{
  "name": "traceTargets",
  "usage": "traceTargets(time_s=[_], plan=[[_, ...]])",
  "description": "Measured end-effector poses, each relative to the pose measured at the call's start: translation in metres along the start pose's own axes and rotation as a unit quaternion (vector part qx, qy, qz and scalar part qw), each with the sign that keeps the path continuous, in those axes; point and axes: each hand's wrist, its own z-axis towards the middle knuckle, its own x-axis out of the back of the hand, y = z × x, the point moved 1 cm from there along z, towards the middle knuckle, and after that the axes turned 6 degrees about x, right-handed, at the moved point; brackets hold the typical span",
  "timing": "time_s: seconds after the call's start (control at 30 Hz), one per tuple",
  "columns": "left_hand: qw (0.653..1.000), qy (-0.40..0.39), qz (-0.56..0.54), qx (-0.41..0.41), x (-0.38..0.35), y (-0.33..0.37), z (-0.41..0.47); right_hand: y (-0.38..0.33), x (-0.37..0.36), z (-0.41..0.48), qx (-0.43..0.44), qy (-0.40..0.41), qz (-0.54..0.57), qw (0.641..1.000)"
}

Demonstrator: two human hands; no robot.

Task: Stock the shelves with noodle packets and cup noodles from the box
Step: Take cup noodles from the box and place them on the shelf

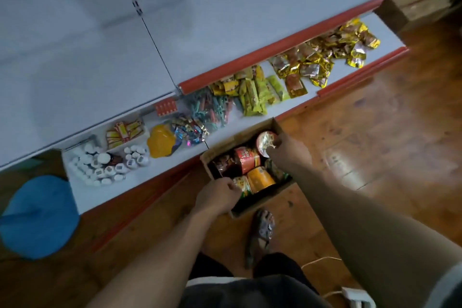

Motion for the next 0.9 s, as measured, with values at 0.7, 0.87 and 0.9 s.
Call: traceTargets(time_s=[0.7,0.87,0.9], plan=[[0.982,-0.073,-0.085,0.15,-0.151,-0.032,0.341,0.167,-0.274,0.235,-0.097,-0.089,0.092,0.987],[0.967,-0.061,-0.183,0.169,-0.171,-0.033,0.393,0.182,-0.32,0.257,-0.122,-0.07,0.152,0.978],[0.964,-0.058,-0.197,0.171,-0.175,-0.032,0.4,0.184,-0.326,0.26,-0.126,-0.069,0.16,0.977]])
